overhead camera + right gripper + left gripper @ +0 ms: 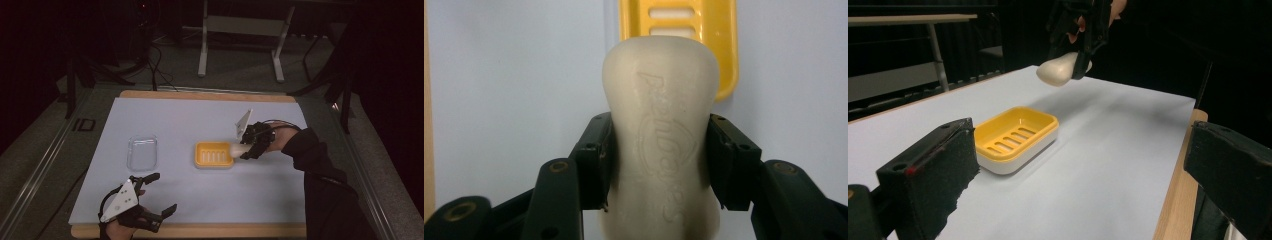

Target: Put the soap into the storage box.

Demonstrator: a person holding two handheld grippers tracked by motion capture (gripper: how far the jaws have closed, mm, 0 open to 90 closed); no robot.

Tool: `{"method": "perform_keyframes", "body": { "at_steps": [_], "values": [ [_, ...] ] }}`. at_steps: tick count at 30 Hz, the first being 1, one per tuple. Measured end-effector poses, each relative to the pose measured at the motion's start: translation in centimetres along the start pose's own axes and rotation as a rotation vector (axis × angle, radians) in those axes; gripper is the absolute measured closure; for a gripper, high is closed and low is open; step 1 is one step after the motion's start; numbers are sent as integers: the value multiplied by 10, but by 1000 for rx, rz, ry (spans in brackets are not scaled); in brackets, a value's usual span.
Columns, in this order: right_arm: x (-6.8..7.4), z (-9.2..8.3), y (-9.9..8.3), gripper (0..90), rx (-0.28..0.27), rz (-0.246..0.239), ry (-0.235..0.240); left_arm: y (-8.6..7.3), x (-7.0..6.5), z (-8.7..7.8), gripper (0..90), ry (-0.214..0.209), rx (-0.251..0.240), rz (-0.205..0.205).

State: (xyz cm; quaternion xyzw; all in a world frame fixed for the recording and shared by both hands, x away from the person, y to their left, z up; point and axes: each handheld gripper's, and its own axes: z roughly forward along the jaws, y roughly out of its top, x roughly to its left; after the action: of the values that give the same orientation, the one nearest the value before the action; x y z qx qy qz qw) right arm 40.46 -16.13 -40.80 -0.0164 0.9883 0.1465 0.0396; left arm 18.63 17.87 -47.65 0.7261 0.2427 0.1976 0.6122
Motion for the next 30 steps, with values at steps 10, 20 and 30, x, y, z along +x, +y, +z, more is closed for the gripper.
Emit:
{"method": "perform_keyframes", "body": {
  "at_steps": [10,20,30],
  "values": [
    [-1,10,14,496,-23,-39,26,0,-1,0,11,2,7,5],
    [-4,15,23,496,-58,-63,40,0,-2,-1,11,3,8,7],
    [-5,20,37,496,-109,-112,50,0,-2,-2,11,3,8,8]
  ]
}}
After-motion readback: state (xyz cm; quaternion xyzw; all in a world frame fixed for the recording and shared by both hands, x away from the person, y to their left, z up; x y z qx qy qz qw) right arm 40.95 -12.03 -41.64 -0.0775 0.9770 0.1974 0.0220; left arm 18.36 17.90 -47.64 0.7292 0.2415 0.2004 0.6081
